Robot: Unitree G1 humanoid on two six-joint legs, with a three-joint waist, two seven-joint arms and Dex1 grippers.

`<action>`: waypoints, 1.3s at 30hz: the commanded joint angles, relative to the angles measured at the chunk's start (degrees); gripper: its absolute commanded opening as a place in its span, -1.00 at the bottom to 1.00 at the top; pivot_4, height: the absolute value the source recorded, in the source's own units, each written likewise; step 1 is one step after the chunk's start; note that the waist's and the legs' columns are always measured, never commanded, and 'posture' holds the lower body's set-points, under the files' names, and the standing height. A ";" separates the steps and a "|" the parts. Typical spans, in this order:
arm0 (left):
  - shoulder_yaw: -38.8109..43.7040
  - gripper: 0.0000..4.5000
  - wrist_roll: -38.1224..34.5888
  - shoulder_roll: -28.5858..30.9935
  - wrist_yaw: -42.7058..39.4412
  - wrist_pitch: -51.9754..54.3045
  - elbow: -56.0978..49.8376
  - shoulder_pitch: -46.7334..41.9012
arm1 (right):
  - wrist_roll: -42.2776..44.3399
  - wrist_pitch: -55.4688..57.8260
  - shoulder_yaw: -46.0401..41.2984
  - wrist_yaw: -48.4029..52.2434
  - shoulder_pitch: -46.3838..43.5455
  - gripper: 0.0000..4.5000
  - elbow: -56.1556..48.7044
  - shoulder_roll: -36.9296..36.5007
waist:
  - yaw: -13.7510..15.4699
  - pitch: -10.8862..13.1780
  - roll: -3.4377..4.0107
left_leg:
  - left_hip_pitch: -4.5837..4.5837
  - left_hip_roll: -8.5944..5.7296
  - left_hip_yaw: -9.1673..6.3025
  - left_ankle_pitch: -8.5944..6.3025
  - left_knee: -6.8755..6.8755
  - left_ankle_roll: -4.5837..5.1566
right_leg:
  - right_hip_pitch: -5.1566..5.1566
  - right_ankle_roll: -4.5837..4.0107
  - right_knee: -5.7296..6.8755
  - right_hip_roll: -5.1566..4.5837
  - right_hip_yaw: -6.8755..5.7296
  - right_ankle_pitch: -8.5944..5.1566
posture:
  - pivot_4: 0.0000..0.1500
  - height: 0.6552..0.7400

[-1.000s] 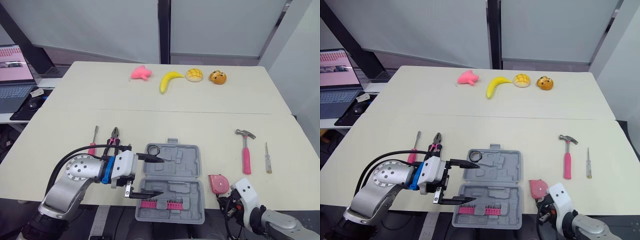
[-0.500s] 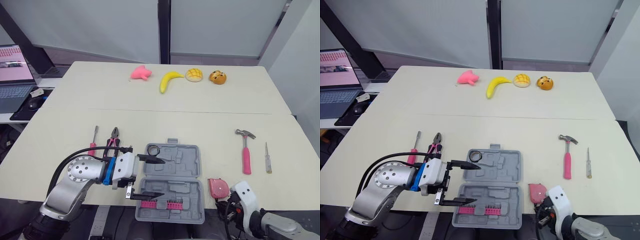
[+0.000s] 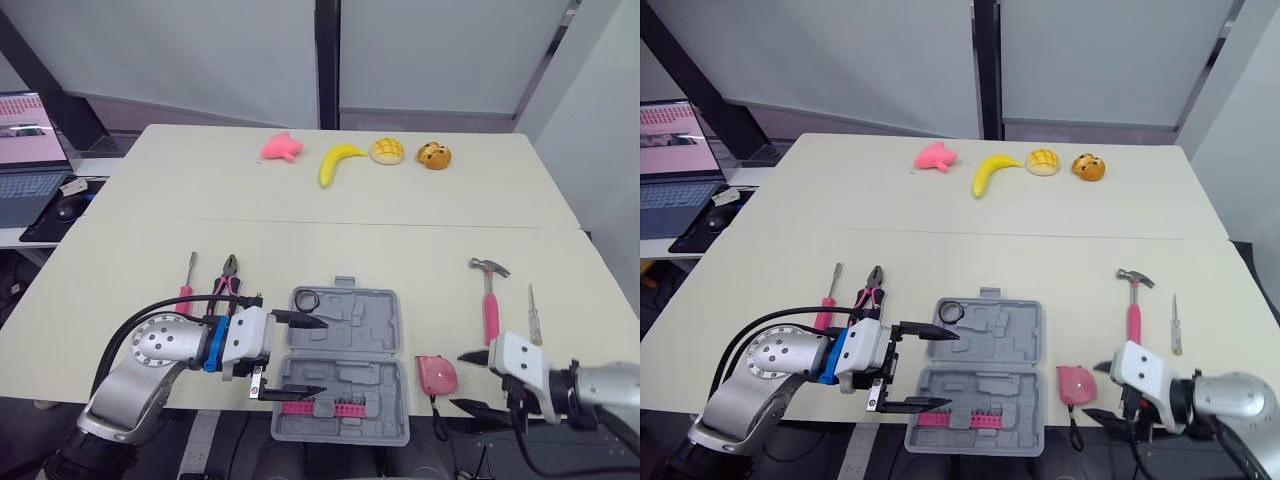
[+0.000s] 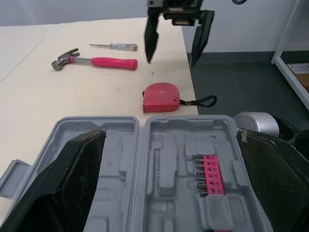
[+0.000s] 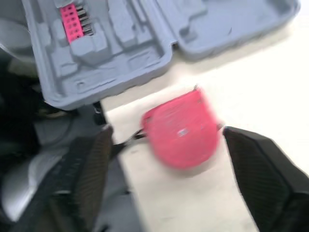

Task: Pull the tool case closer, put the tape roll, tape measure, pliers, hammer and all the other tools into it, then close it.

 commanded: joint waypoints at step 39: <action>2.61 1.00 -1.67 -0.78 0.93 -2.80 -2.51 0.82 | -14.59 -35.40 14.61 9.84 -18.29 0.39 34.65 9.59 | 0.10 0.05 0.10 | 0.15 -0.01 -0.02 0.00 -0.03 0.00 | 0.13 -0.34 0.04 -0.02 0.00 0.14 | 1.00 1.00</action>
